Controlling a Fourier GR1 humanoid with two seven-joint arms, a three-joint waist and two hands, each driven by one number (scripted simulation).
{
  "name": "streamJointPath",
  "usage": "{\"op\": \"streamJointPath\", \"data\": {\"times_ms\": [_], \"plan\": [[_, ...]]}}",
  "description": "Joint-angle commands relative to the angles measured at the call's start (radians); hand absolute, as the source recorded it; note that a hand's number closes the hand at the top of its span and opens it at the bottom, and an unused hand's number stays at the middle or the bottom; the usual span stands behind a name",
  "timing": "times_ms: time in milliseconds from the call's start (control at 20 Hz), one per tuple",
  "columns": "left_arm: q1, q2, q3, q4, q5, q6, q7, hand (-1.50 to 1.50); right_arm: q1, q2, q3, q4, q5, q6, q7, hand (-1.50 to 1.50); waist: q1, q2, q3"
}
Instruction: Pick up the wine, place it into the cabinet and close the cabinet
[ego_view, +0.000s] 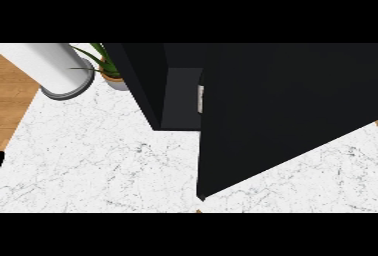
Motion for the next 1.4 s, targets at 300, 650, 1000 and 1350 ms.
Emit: {"op": "streamJointPath", "data": {"times_ms": [300,650,1000,1350], "plan": [[-0.021,-0.039,-0.031,-0.025,-0.023,-0.008,0.033,-1.50,-0.381,0.137,-0.045,0.246,-0.173,-0.171,-0.003,1.50,0.025,0.006,0.000],[-0.121,-0.086,-0.029,0.030,-0.028,0.046,0.085,-1.50,-0.708,0.143,-0.229,0.534,-0.345,-0.189,-0.090,1.50,0.014,0.010,0.002],[-0.123,-0.104,-0.009,0.020,-0.036,0.035,0.102,-1.50,-0.925,0.144,-0.280,0.828,-0.285,-0.152,-0.171,1.50,0.012,0.008,0.002],[-0.088,-0.150,-0.008,0.056,-0.090,0.001,0.092,-1.50,-0.870,0.145,-0.436,1.026,-0.298,-0.018,-0.321,1.50,0.001,0.008,0.003]]}}
